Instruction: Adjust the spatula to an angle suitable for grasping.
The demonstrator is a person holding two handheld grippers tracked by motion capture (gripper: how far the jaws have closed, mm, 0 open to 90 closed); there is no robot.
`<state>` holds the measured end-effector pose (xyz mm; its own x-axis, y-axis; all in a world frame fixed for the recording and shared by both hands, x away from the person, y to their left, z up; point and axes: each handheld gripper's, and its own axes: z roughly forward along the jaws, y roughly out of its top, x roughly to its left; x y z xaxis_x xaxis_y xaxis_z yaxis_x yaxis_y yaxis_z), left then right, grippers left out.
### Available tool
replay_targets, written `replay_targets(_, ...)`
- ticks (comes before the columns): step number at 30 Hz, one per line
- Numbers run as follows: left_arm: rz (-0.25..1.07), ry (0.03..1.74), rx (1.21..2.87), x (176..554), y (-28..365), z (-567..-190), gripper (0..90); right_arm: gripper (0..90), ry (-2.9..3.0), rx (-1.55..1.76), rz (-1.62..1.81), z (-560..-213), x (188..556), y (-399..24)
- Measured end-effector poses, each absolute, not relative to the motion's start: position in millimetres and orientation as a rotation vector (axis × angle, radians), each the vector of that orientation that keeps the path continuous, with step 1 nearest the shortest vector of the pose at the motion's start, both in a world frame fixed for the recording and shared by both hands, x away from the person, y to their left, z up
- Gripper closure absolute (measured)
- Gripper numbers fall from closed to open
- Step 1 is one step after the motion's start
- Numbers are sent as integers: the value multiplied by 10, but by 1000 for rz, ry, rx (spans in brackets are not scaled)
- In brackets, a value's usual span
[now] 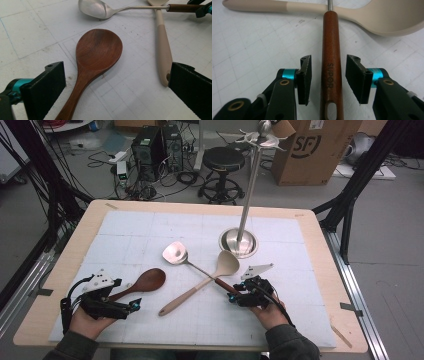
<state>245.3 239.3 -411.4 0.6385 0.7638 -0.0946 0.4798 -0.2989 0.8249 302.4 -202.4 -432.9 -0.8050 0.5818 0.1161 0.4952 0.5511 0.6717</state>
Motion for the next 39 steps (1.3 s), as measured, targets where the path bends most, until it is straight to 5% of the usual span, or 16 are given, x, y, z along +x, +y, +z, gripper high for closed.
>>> replay_targets(12, 396, 977, 1962, 2455, 2393, -4118, 20, 704, 2670, 928, 1070, -4354, 3050, -1994)
replay_targets(39, 392, 966, 1959, 2454, 2392, -4125, 20, 727, 2647, 925, 1155, -4188, 3029, -2174)
